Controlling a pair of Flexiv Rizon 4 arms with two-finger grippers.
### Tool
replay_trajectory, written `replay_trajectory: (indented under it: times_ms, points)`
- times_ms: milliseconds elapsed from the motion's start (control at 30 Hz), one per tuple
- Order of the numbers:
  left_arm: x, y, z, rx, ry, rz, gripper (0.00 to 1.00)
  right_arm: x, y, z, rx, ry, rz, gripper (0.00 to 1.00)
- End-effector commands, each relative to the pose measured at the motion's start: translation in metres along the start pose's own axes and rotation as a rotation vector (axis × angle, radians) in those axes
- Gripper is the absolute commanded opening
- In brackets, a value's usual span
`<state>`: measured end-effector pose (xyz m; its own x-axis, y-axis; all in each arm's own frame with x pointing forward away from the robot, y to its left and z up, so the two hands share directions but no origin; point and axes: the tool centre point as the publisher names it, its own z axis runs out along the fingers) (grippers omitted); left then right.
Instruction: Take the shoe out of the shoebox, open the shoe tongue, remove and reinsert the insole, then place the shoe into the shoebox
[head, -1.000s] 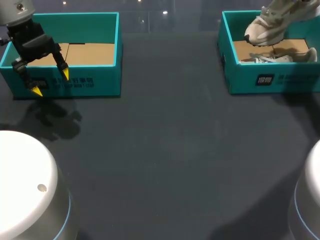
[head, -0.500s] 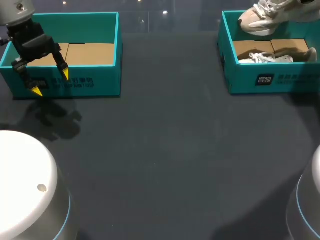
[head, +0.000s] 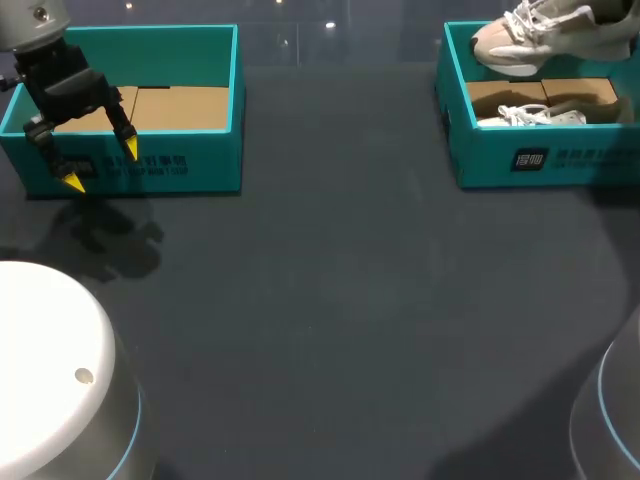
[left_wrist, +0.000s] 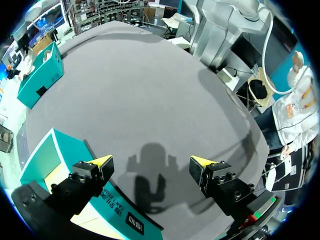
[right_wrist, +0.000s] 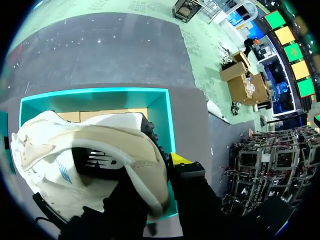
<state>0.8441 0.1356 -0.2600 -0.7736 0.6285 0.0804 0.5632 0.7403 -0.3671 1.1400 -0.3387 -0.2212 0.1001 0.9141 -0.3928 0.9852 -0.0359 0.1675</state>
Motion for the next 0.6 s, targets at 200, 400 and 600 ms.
replay_trajectory:
  times_ms: [200,400,600]
  points:
    - [0.0,0.0,0.0,-0.001,0.001,0.001,1.0,0.002,0.007,0.012,0.03,0.02,0.019,0.0]
    - [0.0,0.0,0.0,-0.001,0.001,0.001,1.0,0.002,0.007,0.012,0.03,0.02,0.019,0.0]
    - [0.0,0.0,0.0,-0.001,0.001,0.001,1.0,0.016,0.001,0.041,0.05,0.07,-0.001,0.0]
